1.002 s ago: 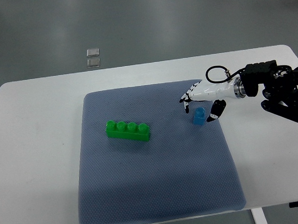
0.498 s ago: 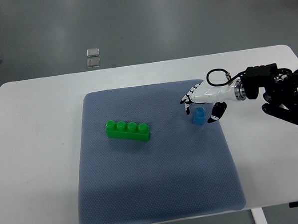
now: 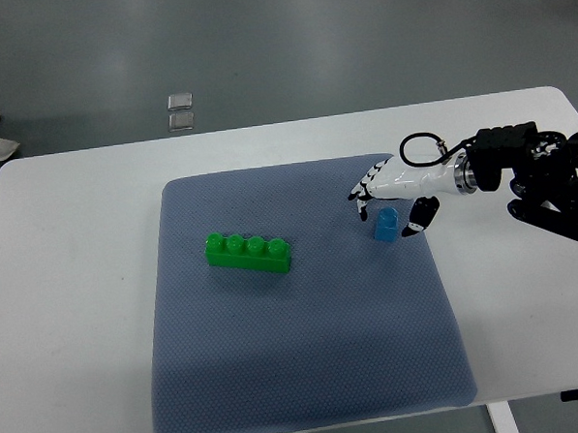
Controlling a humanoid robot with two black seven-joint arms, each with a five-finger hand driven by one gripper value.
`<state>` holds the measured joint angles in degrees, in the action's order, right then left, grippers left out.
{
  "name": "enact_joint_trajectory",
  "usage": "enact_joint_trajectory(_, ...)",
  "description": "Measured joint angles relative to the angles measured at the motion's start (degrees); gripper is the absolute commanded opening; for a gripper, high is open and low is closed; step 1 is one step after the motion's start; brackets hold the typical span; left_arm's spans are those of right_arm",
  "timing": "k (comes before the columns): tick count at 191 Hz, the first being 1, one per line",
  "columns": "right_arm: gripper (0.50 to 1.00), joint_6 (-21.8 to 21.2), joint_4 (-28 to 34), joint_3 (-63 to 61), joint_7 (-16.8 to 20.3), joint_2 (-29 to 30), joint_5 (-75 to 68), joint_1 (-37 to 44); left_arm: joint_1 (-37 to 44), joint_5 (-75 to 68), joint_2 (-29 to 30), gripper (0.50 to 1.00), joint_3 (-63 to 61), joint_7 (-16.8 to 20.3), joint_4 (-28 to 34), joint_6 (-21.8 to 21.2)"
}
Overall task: Stack blue block on green block with right hand
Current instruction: 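Lower the right hand around the blue block and close the fingers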
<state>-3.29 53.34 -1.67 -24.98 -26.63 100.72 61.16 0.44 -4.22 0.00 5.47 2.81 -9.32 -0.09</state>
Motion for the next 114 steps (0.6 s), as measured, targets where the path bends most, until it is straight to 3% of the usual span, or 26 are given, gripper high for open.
enact_joint_trajectory(25,0.780,0.00,0.01,0.00,-0.09,0.00,0.00,0.00,0.00,0.00,0.00,1.000,0.00,0.00,0.00,0.00)
enact_joint_trajectory(36,0.713,0.01,0.01,0.00,-0.13,0.00,0.00,0.00,0.00,0.00,0.00,1.000,0.00,0.00,0.00,0.00)
enact_joint_trajectory(56,0.678,0.06,0.01,0.00,-0.16,0.00,0.00,-0.09,0.00,0.00,0.00,1.000,0.00,0.00,0.00,0.00)
enact_joint_trajectory(114,0.648,0.21,-0.03,0.03,-0.16,0.00,0.02,-0.16,0.00,0.00,0.00,1.000,0.00,0.00,0.00,0.00)
